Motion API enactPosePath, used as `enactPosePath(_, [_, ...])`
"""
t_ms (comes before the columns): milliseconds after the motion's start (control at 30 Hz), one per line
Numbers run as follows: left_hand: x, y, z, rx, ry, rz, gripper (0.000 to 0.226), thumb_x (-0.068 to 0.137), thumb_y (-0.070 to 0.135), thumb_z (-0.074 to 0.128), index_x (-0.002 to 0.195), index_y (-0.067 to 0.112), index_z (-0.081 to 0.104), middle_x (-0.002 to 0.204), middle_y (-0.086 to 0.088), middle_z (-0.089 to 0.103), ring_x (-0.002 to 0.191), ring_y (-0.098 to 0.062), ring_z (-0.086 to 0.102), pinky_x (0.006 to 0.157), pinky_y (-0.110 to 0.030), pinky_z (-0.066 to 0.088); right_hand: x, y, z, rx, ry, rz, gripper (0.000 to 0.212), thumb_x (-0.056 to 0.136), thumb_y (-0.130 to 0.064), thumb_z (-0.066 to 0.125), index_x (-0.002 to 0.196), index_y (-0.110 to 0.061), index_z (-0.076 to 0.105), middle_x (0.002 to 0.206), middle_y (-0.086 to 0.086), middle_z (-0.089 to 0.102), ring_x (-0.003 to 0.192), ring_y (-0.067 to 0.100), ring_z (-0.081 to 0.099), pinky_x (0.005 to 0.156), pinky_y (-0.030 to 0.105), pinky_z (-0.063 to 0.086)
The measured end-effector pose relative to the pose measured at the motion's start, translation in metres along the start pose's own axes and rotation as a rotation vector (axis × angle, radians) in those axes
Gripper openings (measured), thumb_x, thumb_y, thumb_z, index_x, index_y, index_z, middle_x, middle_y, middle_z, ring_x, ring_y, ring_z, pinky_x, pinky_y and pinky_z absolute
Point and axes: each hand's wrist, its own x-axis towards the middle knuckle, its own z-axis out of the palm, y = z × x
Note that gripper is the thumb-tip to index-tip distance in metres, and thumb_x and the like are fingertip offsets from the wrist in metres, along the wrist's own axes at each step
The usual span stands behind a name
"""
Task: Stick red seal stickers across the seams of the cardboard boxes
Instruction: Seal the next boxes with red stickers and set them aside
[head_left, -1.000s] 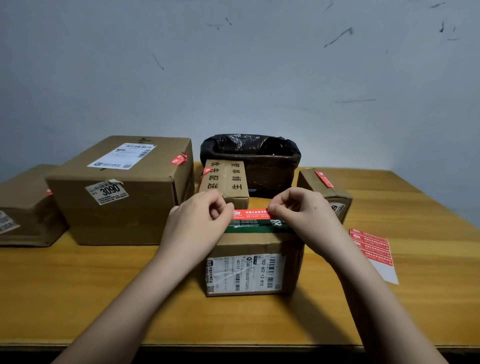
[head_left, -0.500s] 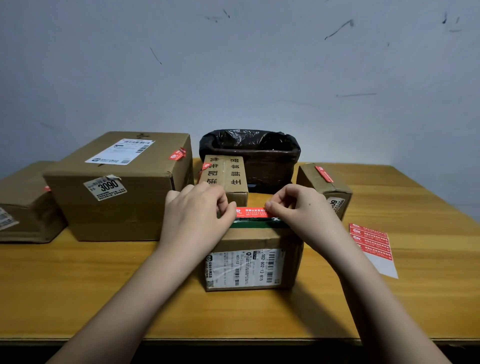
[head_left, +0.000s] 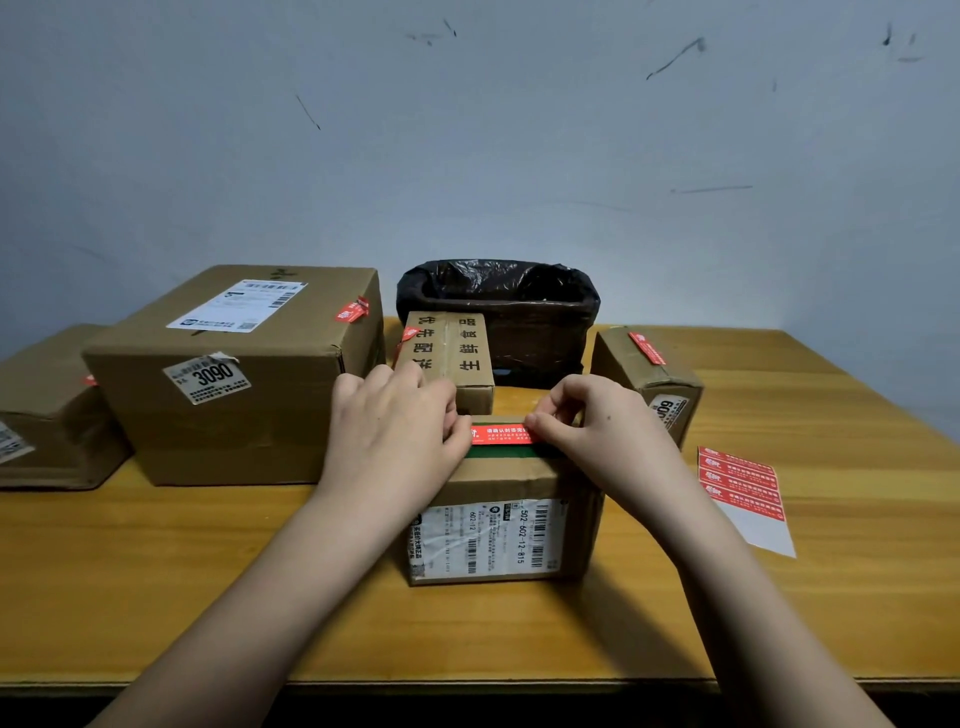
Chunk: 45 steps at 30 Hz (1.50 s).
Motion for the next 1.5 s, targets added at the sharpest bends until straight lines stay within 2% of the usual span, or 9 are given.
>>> enactPosePath(367, [0.0001, 0.0008, 0.0000, 0.030, 0.000, 0.023, 0.022, 0.091, 0.043, 0.046, 0.075, 0.028, 0.043, 0.088, 0.006, 0.050, 0.088, -0.018, 0.049, 0.078, -0.036, 0.032, -0.0008, -0.0001, 0.0029, -0.026, -0.016, -0.019, 0.015, 0.088, -0.041, 0.062, 0.077, -0.032, 0.059, 0.091, -0.014, 0.062, 0.079, 0.002, 0.054, 0.059, 0.019, 0.040])
enactPosePath(567, [0.0005, 0.0007, 0.0012, 0.017, -0.029, 0.010, 0.022, 0.090, 0.040, 0.045, 0.073, 0.028, 0.042, 0.083, 0.007, 0.046, 0.080, -0.014, 0.038, 0.078, -0.035, 0.030, -0.0001, 0.0022, 0.0030, -0.018, -0.025, -0.014, 0.014, 0.089, -0.041, 0.062, 0.081, -0.029, 0.062, 0.092, -0.014, 0.062, 0.083, 0.005, 0.057, 0.067, 0.027, 0.047])
enactPosePath(900, [0.0008, 0.0003, 0.0044, 0.003, -0.026, 0.017, 0.022, 0.088, 0.038, 0.044, 0.070, 0.027, 0.040, 0.082, 0.007, 0.048, 0.079, -0.014, 0.040, 0.078, -0.035, 0.031, 0.0009, 0.0023, 0.0043, -0.025, -0.039, -0.018, 0.014, 0.089, -0.041, 0.062, 0.079, -0.032, 0.059, 0.090, -0.015, 0.062, 0.077, 0.001, 0.054, 0.061, 0.020, 0.042])
enactPosePath(1233, [-0.0014, -0.0021, 0.0062, 0.006, 0.005, 0.034, 0.023, 0.086, 0.037, 0.043, 0.067, 0.028, 0.036, 0.080, 0.007, 0.046, 0.078, -0.014, 0.038, 0.076, -0.035, 0.030, -0.0002, 0.0034, 0.0078, -0.011, -0.007, -0.045, 0.012, 0.089, -0.041, 0.061, 0.084, -0.030, 0.061, 0.094, -0.014, 0.062, 0.084, 0.005, 0.057, 0.073, 0.031, 0.052])
enactPosePath(1500, [-0.0001, -0.0009, 0.0061, 0.013, -0.006, 0.038, 0.021, 0.086, 0.036, 0.041, 0.068, 0.027, 0.036, 0.080, 0.008, 0.044, 0.078, -0.013, 0.038, 0.075, -0.034, 0.027, -0.0001, 0.0040, 0.0077, -0.008, -0.007, -0.056, 0.011, 0.089, -0.040, 0.061, 0.085, -0.030, 0.061, 0.094, -0.014, 0.062, 0.085, 0.005, 0.057, 0.073, 0.030, 0.052])
